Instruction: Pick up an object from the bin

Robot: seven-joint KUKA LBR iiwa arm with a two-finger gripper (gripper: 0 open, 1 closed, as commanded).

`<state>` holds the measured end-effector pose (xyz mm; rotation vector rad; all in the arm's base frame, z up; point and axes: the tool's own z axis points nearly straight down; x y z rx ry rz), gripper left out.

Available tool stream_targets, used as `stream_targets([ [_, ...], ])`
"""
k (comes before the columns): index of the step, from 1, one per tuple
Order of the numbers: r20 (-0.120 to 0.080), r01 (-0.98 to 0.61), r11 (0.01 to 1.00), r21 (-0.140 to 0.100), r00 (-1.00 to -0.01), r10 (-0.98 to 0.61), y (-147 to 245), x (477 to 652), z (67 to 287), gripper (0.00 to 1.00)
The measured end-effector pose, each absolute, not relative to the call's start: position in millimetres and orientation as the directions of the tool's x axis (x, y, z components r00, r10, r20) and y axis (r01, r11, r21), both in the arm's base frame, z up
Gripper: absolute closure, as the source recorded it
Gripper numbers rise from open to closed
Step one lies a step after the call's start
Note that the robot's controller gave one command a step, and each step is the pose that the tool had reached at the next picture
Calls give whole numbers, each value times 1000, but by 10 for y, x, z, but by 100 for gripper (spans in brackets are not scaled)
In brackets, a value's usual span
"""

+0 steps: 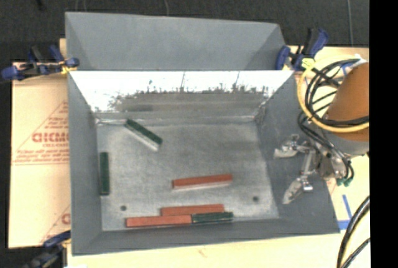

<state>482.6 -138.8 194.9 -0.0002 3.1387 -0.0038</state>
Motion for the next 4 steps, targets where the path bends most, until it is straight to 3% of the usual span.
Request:
stream_targets([
  [1, -10, 83, 997, 0, -996, 83, -932, 5182, 1224, 0],
  [2, -9, 115, 993, 1, -993, 115, -674, 5390, 779, 0],
  [3, -3, 261, 965, 1, -965, 261, -216, 5132, 1258, 0],
  [4, -5, 117, 993, 0, -993, 117, -114, 5395, 753, 0],
])
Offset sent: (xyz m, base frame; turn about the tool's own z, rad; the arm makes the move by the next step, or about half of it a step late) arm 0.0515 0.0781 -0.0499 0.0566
